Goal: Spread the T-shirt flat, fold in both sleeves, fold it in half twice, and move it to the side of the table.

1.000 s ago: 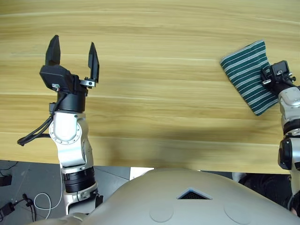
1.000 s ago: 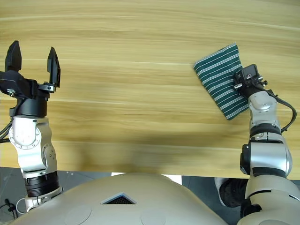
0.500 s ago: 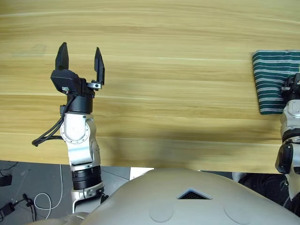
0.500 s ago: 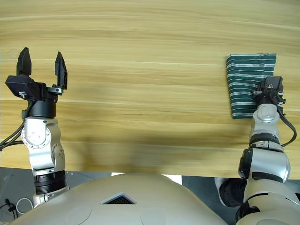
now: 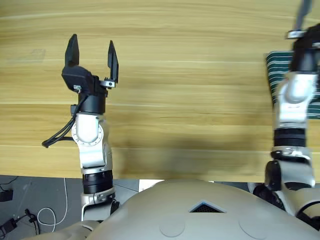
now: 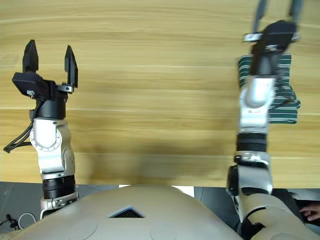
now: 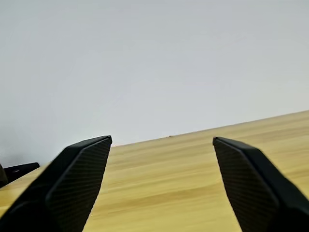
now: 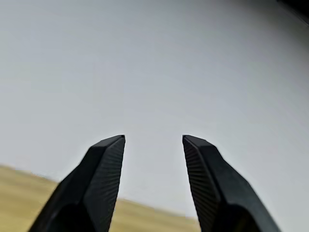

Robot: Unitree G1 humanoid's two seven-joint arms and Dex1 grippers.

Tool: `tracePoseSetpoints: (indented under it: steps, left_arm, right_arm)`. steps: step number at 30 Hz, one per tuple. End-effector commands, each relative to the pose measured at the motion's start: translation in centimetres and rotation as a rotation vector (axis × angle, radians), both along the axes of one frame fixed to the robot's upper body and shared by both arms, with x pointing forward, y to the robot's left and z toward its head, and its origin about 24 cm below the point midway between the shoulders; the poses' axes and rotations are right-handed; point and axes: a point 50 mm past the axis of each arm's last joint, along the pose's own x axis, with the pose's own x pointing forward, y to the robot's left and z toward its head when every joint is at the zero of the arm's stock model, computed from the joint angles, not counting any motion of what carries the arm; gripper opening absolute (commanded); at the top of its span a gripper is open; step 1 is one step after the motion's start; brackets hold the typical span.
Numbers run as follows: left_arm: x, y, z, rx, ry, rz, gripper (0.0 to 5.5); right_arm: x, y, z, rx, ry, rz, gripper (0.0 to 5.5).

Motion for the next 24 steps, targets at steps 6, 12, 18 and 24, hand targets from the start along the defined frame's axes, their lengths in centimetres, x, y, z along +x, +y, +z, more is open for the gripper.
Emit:
tracePoseSetpoints:
  steps: [6, 12, 18, 24]
  left_arm:
    - [1.7, -2.3, -2.5, 0.009, 0.008, -0.042, 3.87]
    - [1.7, -1.8, -2.5, -0.005, -0.029, 0.005, 3.87]
    - [1.7, -1.6, -2.4, -0.017, -0.046, 0.035, 3.87]
    - [1.7, -1.2, -2.2, -0.035, -0.054, 0.06, 3.87]
  right_arm:
    - [-1.8, 4.9, -4.9, 0.23, 0.155, 0.21, 2.21]
    - [-2.0, 5.1, -5.5, 0.2, 0.185, 0.231, 2.21]
    - [-2.1, 4.8, -5.9, 0.198, 0.203, 0.215, 2.21]
    - [-2.2, 4.6, -6.0, 0.199, 0.207, 0.207, 2.21]
